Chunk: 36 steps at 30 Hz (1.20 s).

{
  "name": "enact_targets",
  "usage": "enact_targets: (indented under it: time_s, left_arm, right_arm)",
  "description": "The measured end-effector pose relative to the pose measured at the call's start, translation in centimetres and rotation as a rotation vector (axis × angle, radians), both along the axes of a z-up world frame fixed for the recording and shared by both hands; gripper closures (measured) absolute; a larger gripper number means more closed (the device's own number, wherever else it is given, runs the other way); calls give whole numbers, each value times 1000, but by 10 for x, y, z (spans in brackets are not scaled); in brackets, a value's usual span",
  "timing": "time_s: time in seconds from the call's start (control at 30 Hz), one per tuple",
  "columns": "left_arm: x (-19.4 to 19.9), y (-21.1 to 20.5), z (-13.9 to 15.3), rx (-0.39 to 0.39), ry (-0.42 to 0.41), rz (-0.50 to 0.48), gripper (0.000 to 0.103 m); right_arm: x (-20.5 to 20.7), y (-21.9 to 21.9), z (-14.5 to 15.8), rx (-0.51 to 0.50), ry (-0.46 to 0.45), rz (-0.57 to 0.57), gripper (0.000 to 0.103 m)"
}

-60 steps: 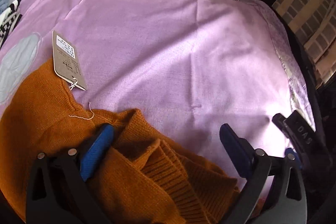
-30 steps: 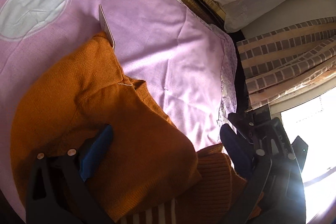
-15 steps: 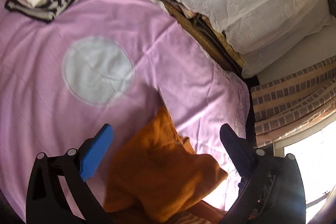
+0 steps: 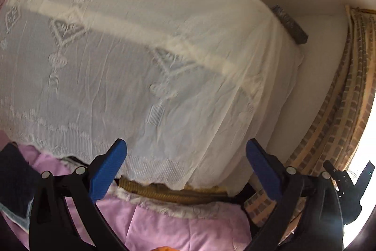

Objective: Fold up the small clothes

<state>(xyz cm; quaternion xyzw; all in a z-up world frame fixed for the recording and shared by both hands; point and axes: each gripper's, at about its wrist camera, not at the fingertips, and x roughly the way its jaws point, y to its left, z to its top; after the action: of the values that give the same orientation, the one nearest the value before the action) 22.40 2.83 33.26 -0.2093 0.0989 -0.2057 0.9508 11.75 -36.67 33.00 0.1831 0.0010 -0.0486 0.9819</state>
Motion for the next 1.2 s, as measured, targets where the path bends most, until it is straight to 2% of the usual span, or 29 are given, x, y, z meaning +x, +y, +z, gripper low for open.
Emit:
enact_targets:
  time_s: [0.03,0.1,0.2,0.3,0.4,0.47,0.53,0.6,0.67,0.77,0.87,0.93,1.0,1.07,1.2]
  left_arm:
    - [-11,1,11,4,-28,-5,4]
    - [-28,2,9,13,-32,-19,4]
    - [-42,3,-41,30,86,-55,4]
    - [-62,6,-137,75,237,-65,4]
    - [-89,10,-271,132,416,-53,4]
    - [-106,19,-368,133,601,-33,4]
    - [-126,36,-445,116,764,7,4]
    - [-145,56,-491,98,892,54,4]
    - [-160,74,-501,65,915,58,4]
    - [-165,85,-487,150,896,60,4]
    - [-162,93,-470,186,878,73,4]
    - [-147,95,-460,208,890,53,4]
    - [-130,94,-450,227,880,47,4]
    - [-111,93,-439,270,863,50,4]
    - [-69,89,-432,315,851,57,4]
  right_arm:
    - [-11,4,8,-33,-24,9,18]
    - [-27,8,1,-67,-30,30,16]
    - [-39,4,-53,-22,49,93,16]
    - [-53,15,-145,-78,177,51,15]
    - [-65,36,-278,-163,400,12,15]
    - [-78,50,-368,-205,579,-12,15]
    - [-101,57,-442,-155,737,-20,15]
    - [-125,55,-484,-75,850,-20,15]
    - [-144,49,-494,-9,857,-21,15]
    - [-152,35,-477,-28,833,-30,14]
    - [-142,9,-454,-7,784,-60,14]
    - [-127,-12,-440,55,745,-70,14]
    - [-110,-33,-429,104,710,-130,14]
    - [-81,-39,-423,100,726,-106,14]
    - [-15,-16,-427,20,810,-45,14]
